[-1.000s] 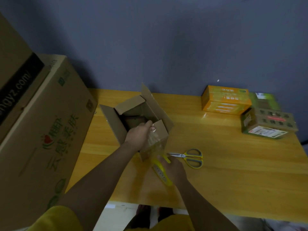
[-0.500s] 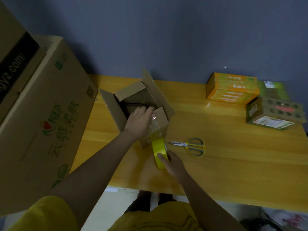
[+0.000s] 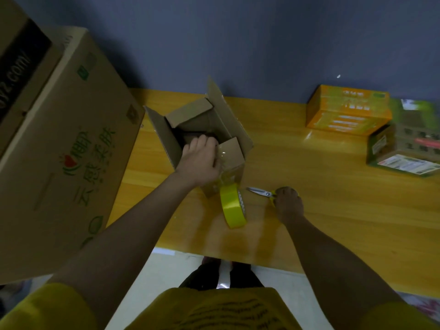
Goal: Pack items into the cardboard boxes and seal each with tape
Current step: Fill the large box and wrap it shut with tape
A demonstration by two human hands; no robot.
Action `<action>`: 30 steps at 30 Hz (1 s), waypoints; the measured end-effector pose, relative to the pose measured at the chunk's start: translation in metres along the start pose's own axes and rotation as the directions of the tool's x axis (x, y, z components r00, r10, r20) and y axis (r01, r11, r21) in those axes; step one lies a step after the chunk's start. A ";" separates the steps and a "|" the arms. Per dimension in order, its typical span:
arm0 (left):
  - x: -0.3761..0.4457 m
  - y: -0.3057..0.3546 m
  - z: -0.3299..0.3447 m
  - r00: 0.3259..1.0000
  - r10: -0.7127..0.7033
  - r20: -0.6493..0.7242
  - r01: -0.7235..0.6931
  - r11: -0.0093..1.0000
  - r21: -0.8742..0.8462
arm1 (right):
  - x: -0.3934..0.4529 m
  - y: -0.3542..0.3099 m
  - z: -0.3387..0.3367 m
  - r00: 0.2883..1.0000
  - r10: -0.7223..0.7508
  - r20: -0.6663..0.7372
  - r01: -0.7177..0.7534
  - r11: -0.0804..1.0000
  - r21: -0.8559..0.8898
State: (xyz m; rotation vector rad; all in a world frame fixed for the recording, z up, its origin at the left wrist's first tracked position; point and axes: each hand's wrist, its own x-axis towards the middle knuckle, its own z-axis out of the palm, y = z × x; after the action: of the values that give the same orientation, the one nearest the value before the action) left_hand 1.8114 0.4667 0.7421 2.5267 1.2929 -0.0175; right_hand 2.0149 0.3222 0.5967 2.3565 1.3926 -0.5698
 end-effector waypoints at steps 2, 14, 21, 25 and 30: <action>-0.002 0.000 -0.002 0.999 0.013 0.030 -0.013 1.000 -0.024 | 0.001 0.000 0.003 1.000 -0.003 0.010 0.003 0.999 -0.032; 0.000 -0.002 -0.010 0.982 0.159 0.097 -0.161 0.987 0.009 | -0.020 0.028 -0.064 0.984 -0.177 0.006 0.139 0.797 0.588; 0.001 -0.013 -0.020 0.966 0.256 0.042 -0.259 0.962 0.088 | -0.035 0.027 -0.142 0.939 -0.313 0.142 0.235 0.886 0.400; -0.002 -0.020 -0.020 0.969 0.248 -0.012 -0.248 0.968 -0.028 | -0.042 0.004 -0.174 0.927 -0.271 0.260 0.218 0.952 0.215; -0.005 -0.030 -0.017 0.968 0.241 -0.068 -0.241 0.970 0.007 | -0.040 0.000 -0.188 0.906 -0.315 0.284 0.289 0.948 0.129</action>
State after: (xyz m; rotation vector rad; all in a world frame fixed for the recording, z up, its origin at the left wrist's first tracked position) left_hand 1.7827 0.4838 0.7511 2.6870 0.9986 0.1235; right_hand 2.0283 0.3828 0.7787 2.0114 1.6213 -1.0463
